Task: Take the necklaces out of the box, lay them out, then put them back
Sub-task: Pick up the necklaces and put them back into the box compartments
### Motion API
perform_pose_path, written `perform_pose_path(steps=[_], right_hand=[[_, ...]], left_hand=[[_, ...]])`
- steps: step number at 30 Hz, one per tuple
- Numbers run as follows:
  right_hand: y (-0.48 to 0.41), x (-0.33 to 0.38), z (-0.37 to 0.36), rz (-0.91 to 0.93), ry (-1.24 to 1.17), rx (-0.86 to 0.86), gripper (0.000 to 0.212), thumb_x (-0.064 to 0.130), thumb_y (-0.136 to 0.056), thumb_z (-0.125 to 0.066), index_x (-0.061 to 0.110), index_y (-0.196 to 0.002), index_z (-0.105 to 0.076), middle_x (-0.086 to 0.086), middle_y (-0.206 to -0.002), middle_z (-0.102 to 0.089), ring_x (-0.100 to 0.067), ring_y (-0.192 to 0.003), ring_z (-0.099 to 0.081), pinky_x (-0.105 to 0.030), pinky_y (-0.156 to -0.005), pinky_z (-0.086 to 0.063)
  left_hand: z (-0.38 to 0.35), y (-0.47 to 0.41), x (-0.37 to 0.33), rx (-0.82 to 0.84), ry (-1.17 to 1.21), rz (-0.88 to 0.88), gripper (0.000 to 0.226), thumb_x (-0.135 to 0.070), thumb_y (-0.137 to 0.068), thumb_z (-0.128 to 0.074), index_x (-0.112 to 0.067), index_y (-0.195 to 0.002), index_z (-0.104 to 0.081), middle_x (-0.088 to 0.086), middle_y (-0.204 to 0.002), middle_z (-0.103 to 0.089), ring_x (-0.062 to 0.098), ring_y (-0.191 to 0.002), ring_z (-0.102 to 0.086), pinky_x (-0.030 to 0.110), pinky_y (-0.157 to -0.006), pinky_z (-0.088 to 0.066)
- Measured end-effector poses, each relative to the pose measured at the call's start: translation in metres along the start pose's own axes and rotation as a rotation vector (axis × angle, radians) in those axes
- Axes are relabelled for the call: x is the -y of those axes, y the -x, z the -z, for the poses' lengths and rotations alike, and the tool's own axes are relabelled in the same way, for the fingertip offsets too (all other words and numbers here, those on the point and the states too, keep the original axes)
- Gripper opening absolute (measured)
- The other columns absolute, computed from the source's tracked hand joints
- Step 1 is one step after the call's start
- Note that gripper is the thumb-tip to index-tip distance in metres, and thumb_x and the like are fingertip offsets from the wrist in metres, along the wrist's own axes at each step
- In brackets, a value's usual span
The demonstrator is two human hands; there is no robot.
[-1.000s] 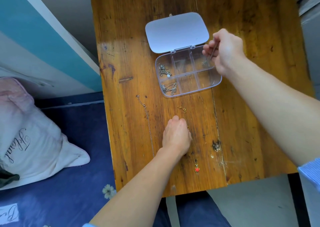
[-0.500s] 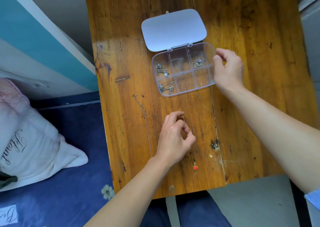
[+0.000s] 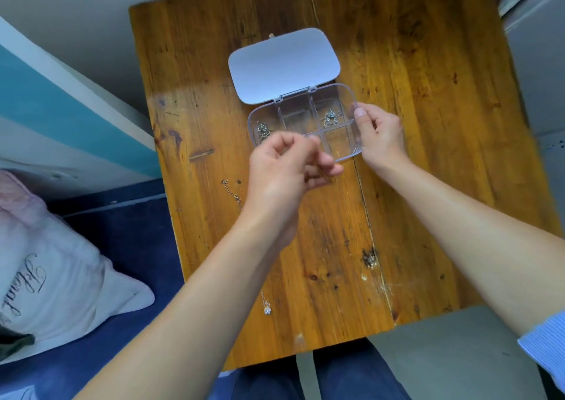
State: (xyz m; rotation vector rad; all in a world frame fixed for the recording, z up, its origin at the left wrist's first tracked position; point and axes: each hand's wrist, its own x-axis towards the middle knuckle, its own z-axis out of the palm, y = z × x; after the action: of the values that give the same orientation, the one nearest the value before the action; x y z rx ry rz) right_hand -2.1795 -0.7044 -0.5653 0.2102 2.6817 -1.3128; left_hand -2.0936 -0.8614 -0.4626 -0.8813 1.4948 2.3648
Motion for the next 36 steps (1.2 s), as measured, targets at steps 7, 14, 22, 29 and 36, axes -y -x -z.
perform_pose_path(steps=[7, 14, 22, 29, 36], right_hand=[[0.004, -0.003, -0.009, 0.002, -0.011, 0.011, 0.033, 0.020, -0.100, -0.046, 0.004, -0.125, -0.062, -0.009, -0.125, -0.064, -0.021, -0.115, -0.058, -0.035, -0.095, -0.049], [0.002, 0.001, -0.002, 0.026, -0.004, -0.001, 0.034, 0.022, -0.100, -0.046, 0.006, -0.127, -0.060, -0.010, -0.126, -0.065, -0.022, -0.117, -0.057, -0.033, -0.097, -0.046], [-0.005, -0.003, 0.012, 0.016, -0.022, -0.020, 0.034, 0.023, -0.101, -0.045, 0.007, -0.128, -0.060, -0.009, -0.127, -0.063, -0.021, -0.119, -0.055, -0.026, -0.097, -0.040], [-0.010, -0.017, 0.036, -0.032, -0.018, -0.021, 0.034, 0.027, -0.099, -0.048, 0.008, -0.125, -0.062, -0.007, -0.123, -0.066, -0.019, -0.116, -0.057, -0.024, -0.094, -0.041], [0.042, -0.045, 0.078, 0.036, 0.171, -0.317, 0.027, 0.029, -0.091, -0.056, 0.016, -0.112, -0.066, -0.010, -0.112, -0.064, -0.029, -0.102, -0.060, -0.046, -0.082, -0.049]], left_hand=[[-0.007, -0.041, -0.020, -0.068, 0.171, 0.127, 0.013, -0.011, -0.090, -0.054, -0.013, -0.077, -0.055, 0.000, -0.055, -0.061, 0.015, -0.053, -0.064, 0.028, -0.063, -0.052], [-0.007, -0.071, 0.010, -0.135, -0.273, 0.105, 0.007, -0.008, -0.087, -0.055, -0.010, -0.081, -0.056, 0.006, -0.067, -0.066, 0.023, -0.071, -0.070, 0.037, -0.074, -0.056], [0.002, -0.070, 0.012, -0.011, -1.025, -0.323, 0.006, -0.019, -0.083, -0.066, -0.015, -0.078, -0.066, -0.005, -0.074, -0.066, 0.013, -0.073, -0.061, 0.028, -0.068, -0.048], [0.053, -0.060, 0.013, -0.284, -1.040, -0.474, 0.005, -0.018, -0.085, -0.064, -0.018, -0.082, -0.068, -0.002, -0.078, -0.067, 0.006, -0.071, -0.060, 0.030, -0.072, -0.054], [0.067, -0.074, 0.041, -0.258, -1.058, -0.039, 0.021, -0.037, -0.085, -0.070, -0.017, -0.078, -0.069, 0.001, -0.075, -0.069, 0.018, -0.069, -0.068, 0.042, -0.072, -0.061]])
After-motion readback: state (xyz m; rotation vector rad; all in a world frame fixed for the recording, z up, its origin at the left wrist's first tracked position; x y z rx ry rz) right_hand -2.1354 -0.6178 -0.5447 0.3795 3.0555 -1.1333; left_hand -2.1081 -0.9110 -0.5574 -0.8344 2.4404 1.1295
